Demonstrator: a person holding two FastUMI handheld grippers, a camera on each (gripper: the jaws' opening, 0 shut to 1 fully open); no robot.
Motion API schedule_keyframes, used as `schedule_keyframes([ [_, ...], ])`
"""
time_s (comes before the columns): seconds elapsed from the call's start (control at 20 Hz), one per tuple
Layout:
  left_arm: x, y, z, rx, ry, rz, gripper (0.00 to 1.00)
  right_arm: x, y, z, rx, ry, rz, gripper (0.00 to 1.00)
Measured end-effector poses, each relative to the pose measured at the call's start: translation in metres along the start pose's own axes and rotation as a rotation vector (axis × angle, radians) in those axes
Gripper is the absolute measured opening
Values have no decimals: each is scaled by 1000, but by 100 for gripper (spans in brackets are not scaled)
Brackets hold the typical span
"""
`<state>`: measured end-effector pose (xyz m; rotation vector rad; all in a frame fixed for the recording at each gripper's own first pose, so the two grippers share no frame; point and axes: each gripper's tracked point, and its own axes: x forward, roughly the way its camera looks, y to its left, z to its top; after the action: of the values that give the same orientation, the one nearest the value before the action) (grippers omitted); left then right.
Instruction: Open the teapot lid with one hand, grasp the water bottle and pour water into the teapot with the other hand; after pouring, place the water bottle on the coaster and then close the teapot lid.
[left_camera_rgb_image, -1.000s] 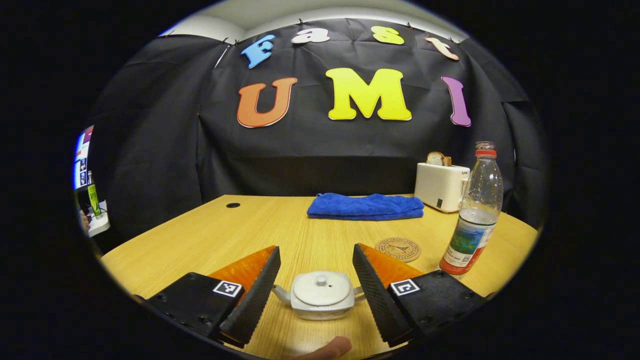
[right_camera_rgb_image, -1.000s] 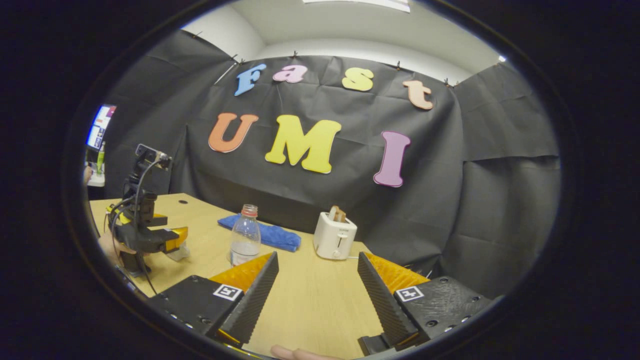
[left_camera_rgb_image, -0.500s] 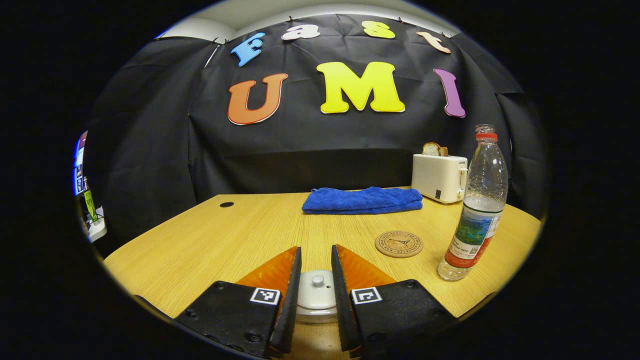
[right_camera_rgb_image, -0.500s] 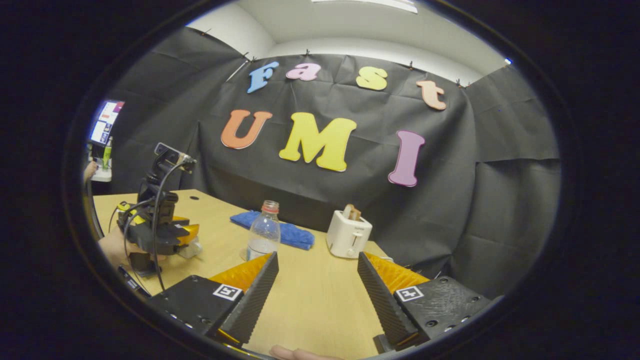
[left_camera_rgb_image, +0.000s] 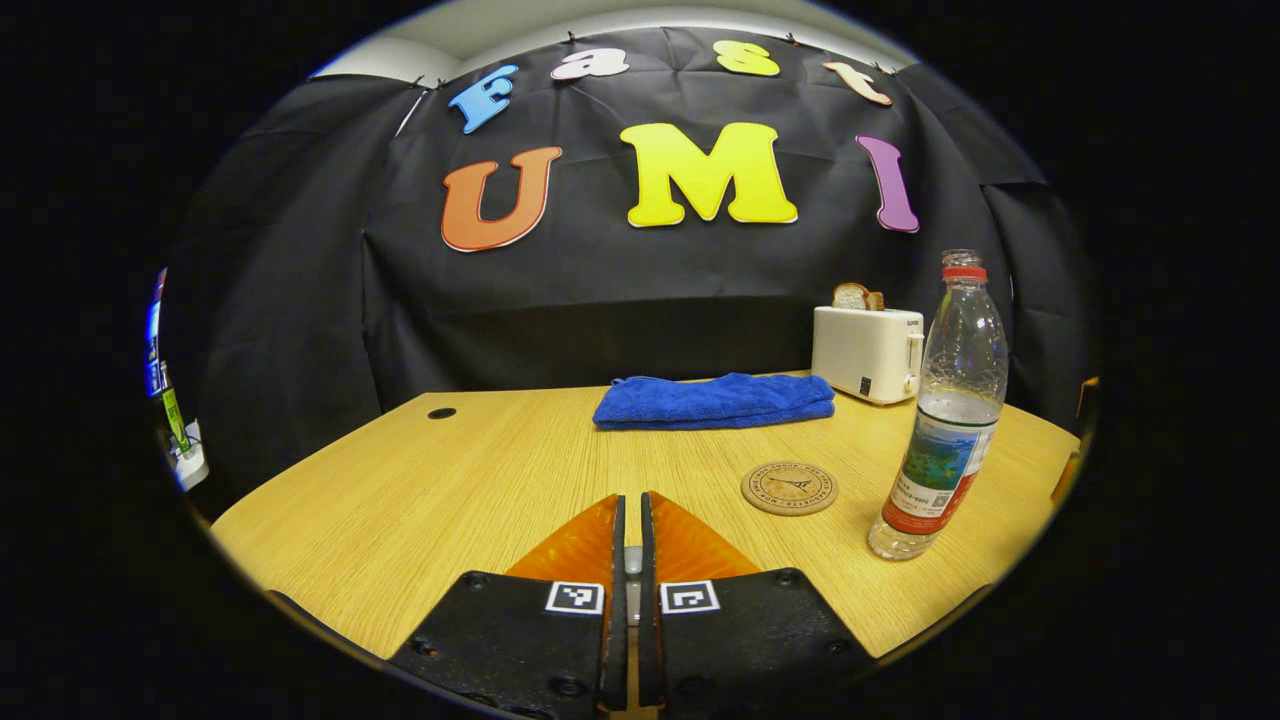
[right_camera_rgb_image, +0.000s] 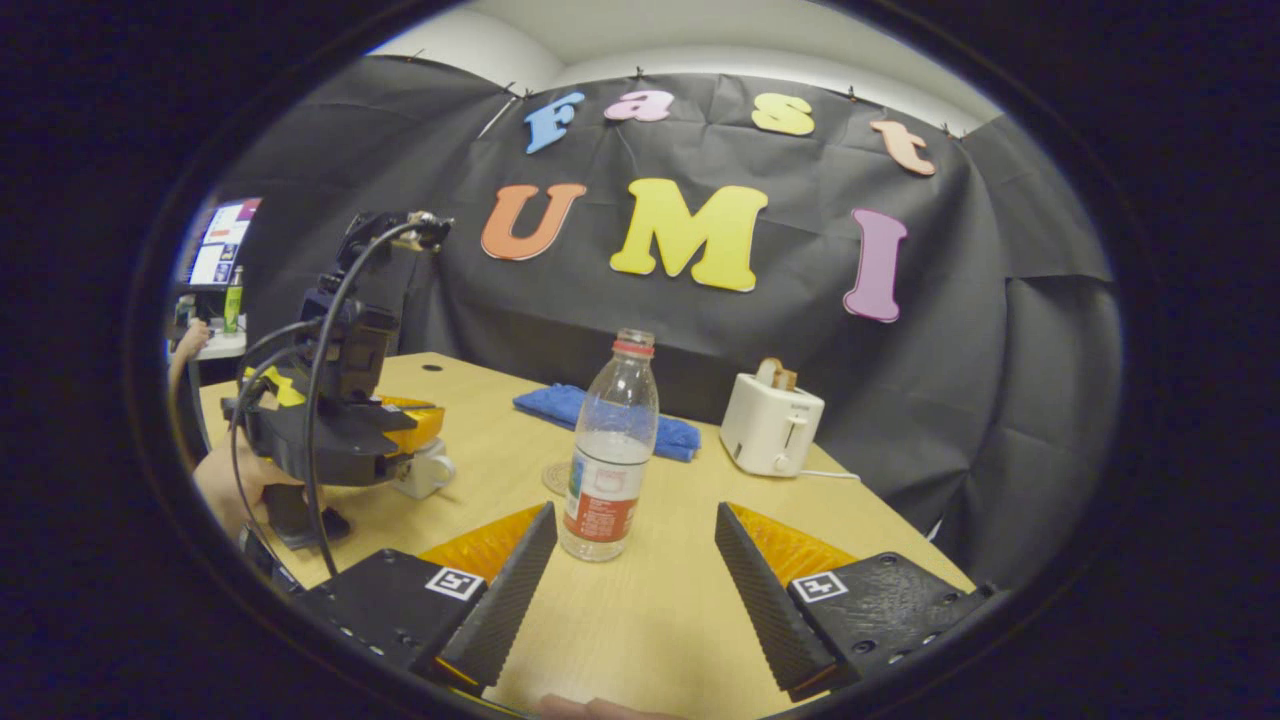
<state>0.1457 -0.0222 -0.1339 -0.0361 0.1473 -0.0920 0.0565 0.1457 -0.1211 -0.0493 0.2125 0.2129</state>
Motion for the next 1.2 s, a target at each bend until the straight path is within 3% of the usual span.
schedule_keyframes([
  [0.25,-21,6,31,-8,-41,-1,6,30,16,9,91,-71,36,98],
  [0.45,-42,29,43,-63,-8,12,6,52,12,23,97,-142,-45,95],
  [0.55,-58,35,50,-120,15,-24,5,67,17,21,76,-127,-64,96],
  [0.6,-68,41,59,-106,-3,-25,6,72,18,20,83,-123,-65,98],
  [0.7,-81,58,70,-50,-26,8,6,83,27,19,129,-116,-39,93],
  [0.75,-86,62,74,-35,-35,11,5,87,28,21,139,-115,-39,98],
  [0.95,-98,70,81,-70,-36,-24,4,109,23,31,161,-116,-83,95],
  [1.1,-102,84,83,-55,-38,4,3,121,25,30,111,-93,-97,97],
  [1.2,-106,89,86,-64,-46,3,4,124,23,26,93,-69,-111,85],
])
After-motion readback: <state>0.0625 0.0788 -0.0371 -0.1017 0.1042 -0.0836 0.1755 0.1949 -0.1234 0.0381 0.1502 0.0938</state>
